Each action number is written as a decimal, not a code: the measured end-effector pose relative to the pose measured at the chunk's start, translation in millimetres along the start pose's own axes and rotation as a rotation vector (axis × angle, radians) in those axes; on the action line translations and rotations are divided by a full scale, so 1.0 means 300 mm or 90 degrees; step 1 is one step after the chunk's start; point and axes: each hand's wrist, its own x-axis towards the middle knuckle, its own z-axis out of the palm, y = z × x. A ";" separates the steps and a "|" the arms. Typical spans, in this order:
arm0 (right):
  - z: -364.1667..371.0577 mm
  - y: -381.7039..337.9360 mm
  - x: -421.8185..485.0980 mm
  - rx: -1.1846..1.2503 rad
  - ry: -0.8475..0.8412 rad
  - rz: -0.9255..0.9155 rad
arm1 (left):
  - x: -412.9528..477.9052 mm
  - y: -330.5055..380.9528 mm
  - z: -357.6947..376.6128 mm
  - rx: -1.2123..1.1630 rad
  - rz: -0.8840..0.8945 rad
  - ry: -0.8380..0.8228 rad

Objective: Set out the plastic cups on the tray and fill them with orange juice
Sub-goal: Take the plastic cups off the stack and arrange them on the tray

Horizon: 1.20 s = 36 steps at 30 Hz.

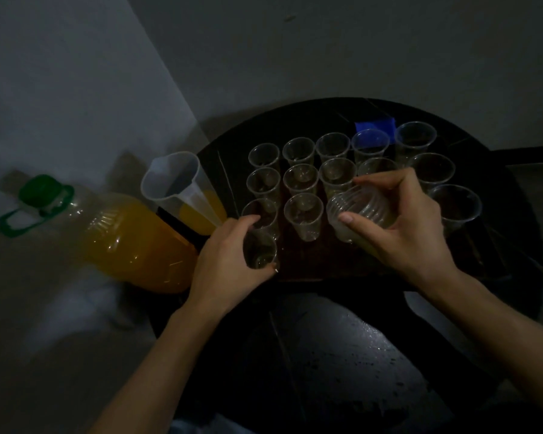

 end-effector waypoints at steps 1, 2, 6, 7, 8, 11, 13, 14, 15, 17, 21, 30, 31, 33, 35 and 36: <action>0.000 0.001 0.000 0.000 -0.002 0.001 | 0.000 -0.004 0.006 0.002 -0.005 -0.001; 0.001 0.001 0.000 0.001 -0.003 0.002 | 0.001 -0.007 0.012 0.005 -0.013 0.001; 0.002 0.004 0.001 -0.004 -0.001 -0.003 | 0.002 -0.015 0.027 -0.023 -0.028 0.024; 0.002 0.005 0.000 -0.005 -0.002 -0.005 | 0.001 -0.015 0.029 -0.031 -0.031 0.027; 0.001 0.005 0.000 -0.007 -0.002 -0.006 | 0.000 -0.016 0.030 -0.034 -0.032 0.029; 0.000 0.008 -0.003 -0.008 -0.002 -0.008 | -0.002 -0.019 0.038 -0.023 -0.029 0.035; 0.000 0.011 -0.004 -0.008 -0.001 -0.007 | -0.001 -0.019 0.044 -0.021 -0.029 0.032; -0.001 0.012 -0.004 -0.007 -0.002 -0.001 | 0.000 -0.018 0.046 -0.024 -0.031 0.028; -0.001 0.012 -0.004 -0.005 -0.002 0.003 | 0.000 -0.017 0.047 -0.023 -0.031 0.026; -0.001 0.014 -0.004 -0.004 -0.002 0.003 | 0.002 -0.015 0.048 -0.010 -0.027 0.029; -0.001 0.018 -0.005 0.000 0.002 -0.007 | 0.005 -0.015 0.046 -0.012 -0.019 0.030; -0.009 0.021 -0.006 0.002 0.015 0.008 | 0.016 -0.025 -0.002 -0.064 -0.002 0.149; -0.008 0.018 -0.006 0.012 0.016 0.014 | 0.025 -0.014 -0.022 -0.101 0.011 0.181; -0.003 0.013 -0.007 0.033 0.016 0.020 | 0.050 0.026 -0.066 -0.196 0.035 0.195; 0.003 0.006 -0.010 0.056 0.016 0.022 | 0.080 0.091 -0.104 -0.295 0.032 0.121; 0.007 0.001 -0.011 0.068 0.016 0.021 | 0.095 0.134 -0.119 -0.319 0.020 0.059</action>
